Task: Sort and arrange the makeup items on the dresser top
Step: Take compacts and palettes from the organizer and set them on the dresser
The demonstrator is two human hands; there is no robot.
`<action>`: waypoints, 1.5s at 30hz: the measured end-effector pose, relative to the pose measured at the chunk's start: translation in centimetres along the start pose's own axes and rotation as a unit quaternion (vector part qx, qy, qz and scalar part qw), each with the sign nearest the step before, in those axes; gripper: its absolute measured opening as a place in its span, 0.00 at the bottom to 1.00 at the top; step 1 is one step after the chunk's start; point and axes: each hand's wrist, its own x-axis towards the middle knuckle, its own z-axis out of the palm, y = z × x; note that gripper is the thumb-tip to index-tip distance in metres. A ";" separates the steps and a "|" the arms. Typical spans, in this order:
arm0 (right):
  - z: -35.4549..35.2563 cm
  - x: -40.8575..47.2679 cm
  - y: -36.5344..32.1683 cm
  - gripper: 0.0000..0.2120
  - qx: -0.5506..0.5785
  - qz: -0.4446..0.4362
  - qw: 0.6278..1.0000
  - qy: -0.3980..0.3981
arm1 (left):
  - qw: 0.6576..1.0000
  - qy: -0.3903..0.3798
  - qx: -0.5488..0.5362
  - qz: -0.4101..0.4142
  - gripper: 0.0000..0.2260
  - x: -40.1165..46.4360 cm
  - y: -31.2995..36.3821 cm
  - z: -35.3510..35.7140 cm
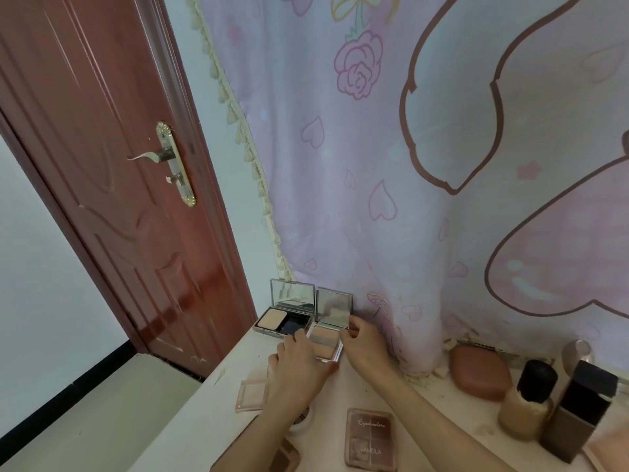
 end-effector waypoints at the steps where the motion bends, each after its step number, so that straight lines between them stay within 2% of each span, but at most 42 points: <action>1: 0.0 -0.1 -0.1 0.12 0.000 0.001 1.000 -0.004 | 1.000 0.001 -0.002 -0.001 0.28 0.0 0.1 0.0; 7: -0.3 -0.7 -0.3 0.12 -0.010 -0.001 1.000 -0.020 | 0.996 0.014 -0.094 0.000 0.27 0.0 0.1 0.2; 14: -0.6 -0.9 -0.4 0.16 -0.025 0.002 0.998 -0.065 | 1.000 0.011 -0.008 0.008 0.25 -0.2 0.0 -0.3; 18: -1.2 -1.5 -1.0 0.15 -0.059 0.012 0.995 -0.077 | 0.997 -0.033 -0.056 0.033 0.26 -0.1 -1.0 -1.3; 21: -1.5 -2.5 -1.6 0.19 -0.120 0.001 0.990 -0.072 | 0.994 -0.042 -0.082 0.066 0.21 -0.8 -2.5 -2.9; 24: -1.5 -4.4 -2.6 0.17 -0.137 -0.038 0.987 -0.077 | 0.991 -0.039 -0.095 0.091 0.16 -2.0 -4.4 -4.7; 28: -0.6 -7.4 -3.3 0.18 -0.197 -0.096 0.960 -0.173 | 0.985 -0.056 -0.096 0.133 0.16 -4.5 -6.5 -6.2; 32: 0.9 -9.0 -3.6 0.24 -0.301 -0.097 0.917 -0.243 | 0.982 -0.095 -0.054 0.151 0.18 -6.2 -7.3 -5.9; 35: 1.6 -9.4 -3.7 0.18 -0.345 -0.087 0.899 -0.253 | 0.985 -0.100 -0.042 0.136 0.19 -6.7 -7.4 -5.4; 41: 1.1 -9.7 -3.7 0.25 -0.261 -0.088 0.934 -0.226 | 0.980 -0.090 -0.119 0.129 0.18 -6.9 -7.6 -5.3; 43: 0.6 -9.8 -3.9 0.25 -0.165 -0.069 0.961 -0.211 | 0.974 -0.090 -0.159 0.133 0.17 -7.1 -7.4 -6.2; 45: 0.1 -9.9 -4.3 0.23 -0.014 -0.014 0.978 -0.207 | 0.964 -0.086 -0.207 0.141 0.15 -7.2 -7.2 -7.1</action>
